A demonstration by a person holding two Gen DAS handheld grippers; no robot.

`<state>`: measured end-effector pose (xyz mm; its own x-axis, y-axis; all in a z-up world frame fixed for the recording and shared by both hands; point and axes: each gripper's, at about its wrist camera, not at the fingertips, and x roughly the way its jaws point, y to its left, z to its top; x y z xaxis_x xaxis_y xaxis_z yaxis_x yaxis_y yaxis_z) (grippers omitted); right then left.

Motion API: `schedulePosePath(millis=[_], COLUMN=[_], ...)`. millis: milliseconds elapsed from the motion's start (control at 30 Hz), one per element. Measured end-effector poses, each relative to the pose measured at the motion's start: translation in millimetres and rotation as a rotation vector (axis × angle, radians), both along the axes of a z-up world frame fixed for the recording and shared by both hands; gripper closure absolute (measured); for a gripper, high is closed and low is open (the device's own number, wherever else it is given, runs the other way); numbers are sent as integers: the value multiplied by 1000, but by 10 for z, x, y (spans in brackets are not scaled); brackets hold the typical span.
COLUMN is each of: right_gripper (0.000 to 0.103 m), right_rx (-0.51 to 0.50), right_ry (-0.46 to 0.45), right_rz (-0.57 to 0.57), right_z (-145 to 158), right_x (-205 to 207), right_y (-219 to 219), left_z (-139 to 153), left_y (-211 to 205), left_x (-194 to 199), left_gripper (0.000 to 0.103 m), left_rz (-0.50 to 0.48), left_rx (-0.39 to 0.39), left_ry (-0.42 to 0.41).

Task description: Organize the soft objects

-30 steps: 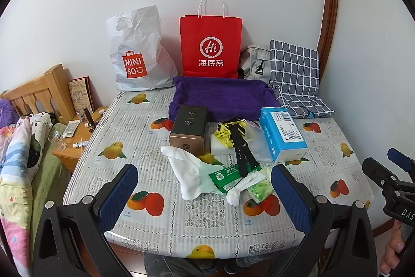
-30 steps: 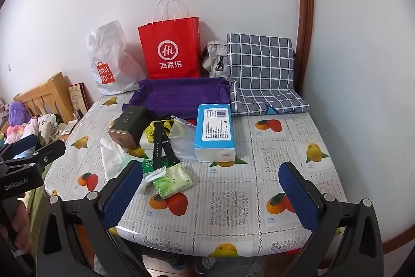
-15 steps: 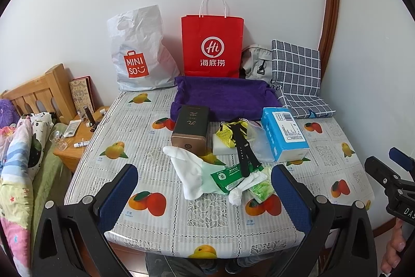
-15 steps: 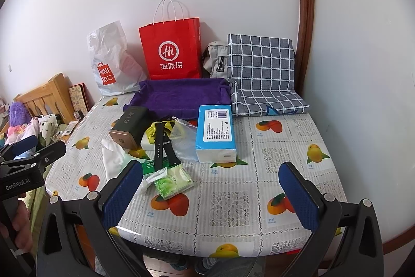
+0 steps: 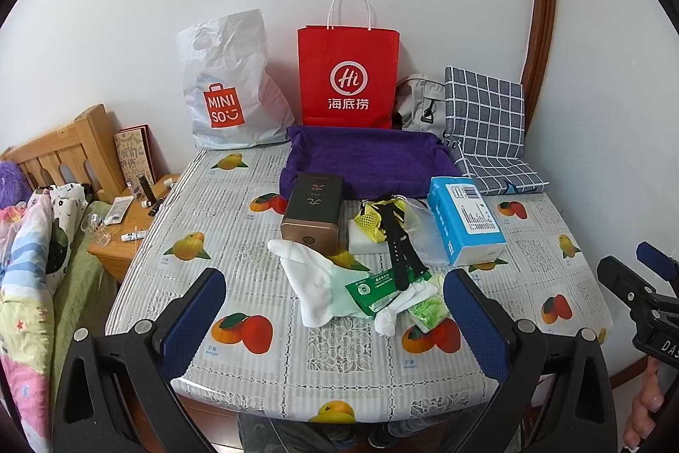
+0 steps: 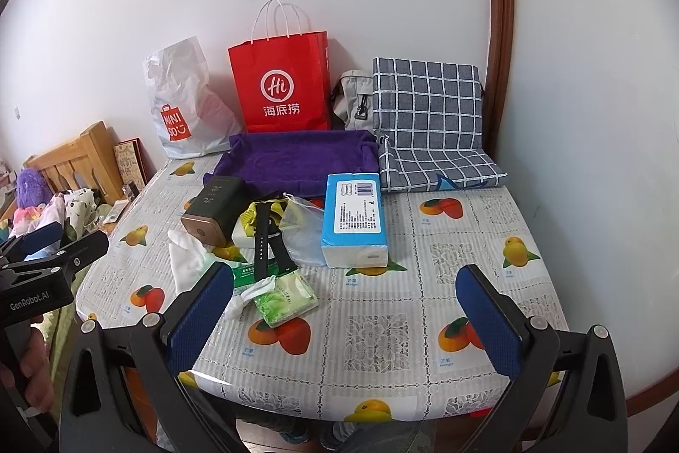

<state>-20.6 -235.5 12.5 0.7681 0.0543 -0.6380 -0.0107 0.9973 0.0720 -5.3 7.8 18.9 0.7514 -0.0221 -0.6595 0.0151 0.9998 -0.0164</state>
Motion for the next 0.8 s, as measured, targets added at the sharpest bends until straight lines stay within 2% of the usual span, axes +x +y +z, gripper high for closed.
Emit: schedulePosePath(millis=[800], right_gripper=[0], right_rx=[4], right_ry=[-22], right_rz=[16], right_z=[64], right_x=[-38], right_y=[19], left_z=[29], left_y=[-2], left_x=[19], left_gripper=[0], left_rz=[-8], left_rx=[-11], left_ry=[-12])
